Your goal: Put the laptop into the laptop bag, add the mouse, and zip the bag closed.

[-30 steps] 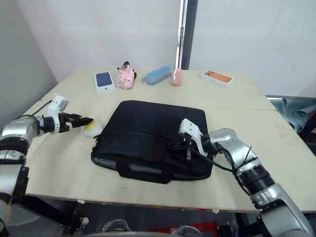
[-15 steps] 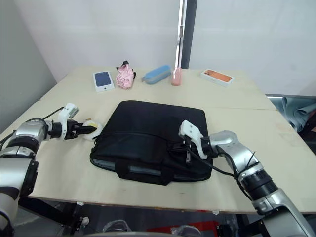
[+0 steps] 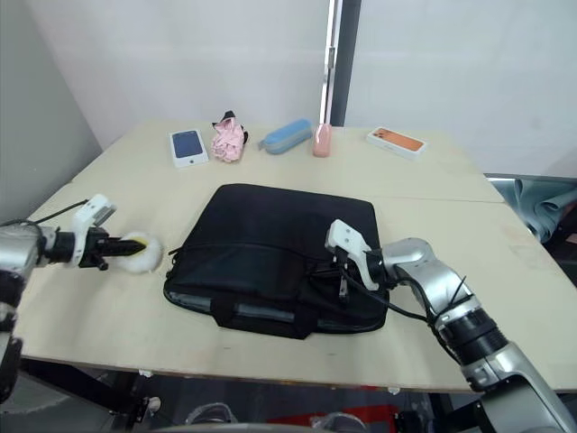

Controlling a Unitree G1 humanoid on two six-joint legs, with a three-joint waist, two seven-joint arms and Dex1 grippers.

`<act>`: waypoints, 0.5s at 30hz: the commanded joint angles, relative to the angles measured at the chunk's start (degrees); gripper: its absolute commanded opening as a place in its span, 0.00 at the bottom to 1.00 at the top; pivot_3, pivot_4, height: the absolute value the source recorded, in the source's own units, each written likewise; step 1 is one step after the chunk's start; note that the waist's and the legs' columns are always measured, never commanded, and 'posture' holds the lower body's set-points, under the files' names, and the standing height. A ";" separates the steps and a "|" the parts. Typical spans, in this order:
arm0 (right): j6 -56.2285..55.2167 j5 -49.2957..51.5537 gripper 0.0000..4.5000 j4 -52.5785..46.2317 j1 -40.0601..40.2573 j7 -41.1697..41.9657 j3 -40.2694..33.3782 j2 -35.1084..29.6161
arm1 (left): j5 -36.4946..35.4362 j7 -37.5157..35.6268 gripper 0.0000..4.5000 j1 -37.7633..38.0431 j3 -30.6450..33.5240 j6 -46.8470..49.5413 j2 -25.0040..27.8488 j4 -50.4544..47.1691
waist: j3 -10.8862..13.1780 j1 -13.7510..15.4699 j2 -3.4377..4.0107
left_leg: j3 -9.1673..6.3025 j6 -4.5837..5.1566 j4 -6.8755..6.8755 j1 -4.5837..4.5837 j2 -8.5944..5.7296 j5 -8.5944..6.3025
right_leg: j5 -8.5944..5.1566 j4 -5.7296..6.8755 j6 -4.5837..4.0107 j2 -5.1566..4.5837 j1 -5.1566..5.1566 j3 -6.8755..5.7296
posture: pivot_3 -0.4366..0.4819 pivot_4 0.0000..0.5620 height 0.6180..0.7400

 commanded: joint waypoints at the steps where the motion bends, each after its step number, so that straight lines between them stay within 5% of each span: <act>1: 5.13 -6.39 0.00 6.49 4.19 -4.41 3.46 -1.61 | -4.07 -2.29 0.06 5.04 2.81 4.12 2.75 -9.94 | 0.01 0.13 -0.01 | 0.00 0.00 -0.02 0.00 0.00 0.00 | -0.02 0.00 0.04 0.00 -0.01 0.01 | 0.48 0.27 1.00; 15: 6.09 -7.16 0.00 6.14 4.93 -6.05 4.48 -0.43 | -10.79 -3.73 0.06 18.77 6.22 8.98 7.93 -20.83 | 0.06 -0.01 -0.05 | 0.00 -0.01 -0.62 0.03 -0.05 -0.01 | -0.49 -0.09 0.82 0.11 -0.29 0.09 | 0.48 0.27 1.00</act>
